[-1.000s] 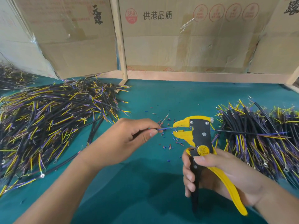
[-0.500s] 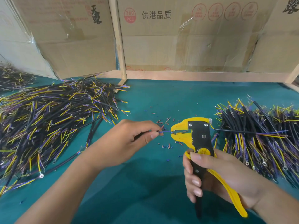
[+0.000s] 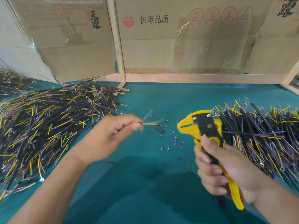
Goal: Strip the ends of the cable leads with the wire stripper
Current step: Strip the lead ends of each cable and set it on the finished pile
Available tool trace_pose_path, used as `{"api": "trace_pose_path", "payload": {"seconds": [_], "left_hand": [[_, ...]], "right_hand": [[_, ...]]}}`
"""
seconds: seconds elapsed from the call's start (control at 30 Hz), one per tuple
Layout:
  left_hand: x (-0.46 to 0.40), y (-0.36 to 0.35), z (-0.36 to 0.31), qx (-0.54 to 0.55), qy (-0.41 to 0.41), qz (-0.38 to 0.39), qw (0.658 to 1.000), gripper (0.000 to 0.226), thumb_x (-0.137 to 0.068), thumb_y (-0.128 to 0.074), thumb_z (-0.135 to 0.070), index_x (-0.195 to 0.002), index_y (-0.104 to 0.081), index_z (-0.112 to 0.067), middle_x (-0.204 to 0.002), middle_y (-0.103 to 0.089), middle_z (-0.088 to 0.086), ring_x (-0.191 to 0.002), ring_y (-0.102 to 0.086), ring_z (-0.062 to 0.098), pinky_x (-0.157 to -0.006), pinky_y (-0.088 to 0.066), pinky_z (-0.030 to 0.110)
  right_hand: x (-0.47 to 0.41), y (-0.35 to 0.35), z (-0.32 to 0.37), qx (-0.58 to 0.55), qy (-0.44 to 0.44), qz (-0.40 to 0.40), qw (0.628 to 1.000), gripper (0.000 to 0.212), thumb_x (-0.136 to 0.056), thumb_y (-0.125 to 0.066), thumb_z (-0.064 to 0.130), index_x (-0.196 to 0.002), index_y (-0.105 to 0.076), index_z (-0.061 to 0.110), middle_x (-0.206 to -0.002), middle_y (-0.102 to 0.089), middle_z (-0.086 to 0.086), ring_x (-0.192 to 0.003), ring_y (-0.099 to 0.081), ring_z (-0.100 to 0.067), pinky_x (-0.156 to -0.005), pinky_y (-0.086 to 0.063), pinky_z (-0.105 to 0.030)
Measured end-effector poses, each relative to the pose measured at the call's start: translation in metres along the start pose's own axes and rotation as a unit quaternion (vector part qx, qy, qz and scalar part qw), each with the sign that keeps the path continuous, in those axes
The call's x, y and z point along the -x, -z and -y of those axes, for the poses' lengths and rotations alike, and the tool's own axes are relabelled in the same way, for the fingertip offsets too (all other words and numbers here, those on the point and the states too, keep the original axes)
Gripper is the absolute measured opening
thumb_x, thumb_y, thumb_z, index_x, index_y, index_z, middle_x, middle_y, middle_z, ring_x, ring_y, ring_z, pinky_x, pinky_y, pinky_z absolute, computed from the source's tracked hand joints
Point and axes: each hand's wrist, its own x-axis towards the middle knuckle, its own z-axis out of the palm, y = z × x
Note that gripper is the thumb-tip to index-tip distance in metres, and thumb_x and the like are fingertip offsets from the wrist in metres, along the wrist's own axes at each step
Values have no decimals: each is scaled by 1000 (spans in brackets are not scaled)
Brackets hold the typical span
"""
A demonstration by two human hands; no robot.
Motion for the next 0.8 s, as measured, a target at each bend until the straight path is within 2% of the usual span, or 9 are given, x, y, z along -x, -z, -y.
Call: {"api": "trace_pose_path", "payload": {"seconds": [0.1, 0.17, 0.27, 0.4, 0.47, 0.53, 0.63, 0.73, 0.8], "left_hand": [[2, 13, 9, -3, 37, -34, 999, 26, -99, -47, -45, -96, -66, -27, -70, -53, 14, -60, -45, 35, -54, -43, 43], [1, 10, 6, -9, 20, -23, 999, 24, -101, -47, -41, -94, -66, -27, -66, -46, 7, -57, -38, 27, -51, -35, 35], [0, 5, 2, -20, 6, -2, 1000, 22, -100, -48, -37, -93, -66, -26, -62, -38, 2, -55, -27, 11, -50, -25, 23], [-2, 1, 4, -26, 34, -14, 999, 24, -100, -47, -37, -103, -67, -25, -65, -40, 4, -57, -32, 17, -53, -29, 29], [-4, -5, 5, -25, 53, -33, 998, 20, -104, -46, -25, -112, -65, -23, -70, -49, 4, -58, -40, 20, -56, -36, 30], [-8, -12, 5, 39, 88, -69, 993, 22, -105, -44, -10, -114, -62, -19, -78, -63, 1, -59, -50, 17, -59, -41, 28], [-22, -24, -5, 203, 160, -112, 959, 16, -105, -44, -6, -104, -60, -9, -84, -74, 6, -59, -60, 15, -55, -43, 22], [-43, -37, -23, 309, 247, -6, 918, 8, -101, -52, -9, -98, -59, -5, -84, -74, 12, -54, -62, 17, -45, -42, 20], [-64, -47, -37, 307, 258, 43, 915, 8, -99, -55, -8, -93, -59, -6, -75, -68, 11, -51, -61, 17, -41, -40, 20]], "right_hand": [[-1, 6, 9, -9, 28, -26, 999, 59, -68, -84, 59, -65, -49, 12, -54, -28, -1, -39, -27, -14, -39, -33, -25], [-3, 6, 7, -42, 29, -9, 999, 51, -76, -80, 51, -70, -52, 8, -58, -32, -4, -44, -33, -18, -44, -39, -34], [-6, 4, -2, -85, -2, 63, 994, 39, -87, -73, 40, -87, -61, 3, -68, -39, -11, -58, -43, -26, -64, -48, -44], [-12, 2, -13, -111, -27, 86, 990, 35, -84, -72, 22, -111, -62, 2, -81, -48, -17, -72, -50, -32, -79, -50, -50], [-15, 3, -16, -129, -36, 82, 988, 41, -80, -68, 14, -119, -60, 4, -88, -50, -20, -78, -52, -35, -82, -51, -52], [-18, 3, -18, -145, -45, 79, 985, 51, -76, -67, 8, -125, -57, 7, -91, -52, -21, -80, -54, -36, -83, -52, -53], [-20, 3, -18, -165, -56, 72, 982, 60, -73, -66, 5, -131, -52, 9, -92, -53, -21, -79, -55, -34, -82, -53, -51], [-23, 3, -18, -137, -58, 30, 988, 57, -75, -60, -1, -130, -52, 8, -90, -54, -21, -77, -55, -34, -78, -54, -49], [-24, 3, -18, -132, -67, 22, 989, 51, -77, -57, 4, -128, -53, 8, -89, -53, -20, -76, -55, -33, -77, -53, -48]]}}
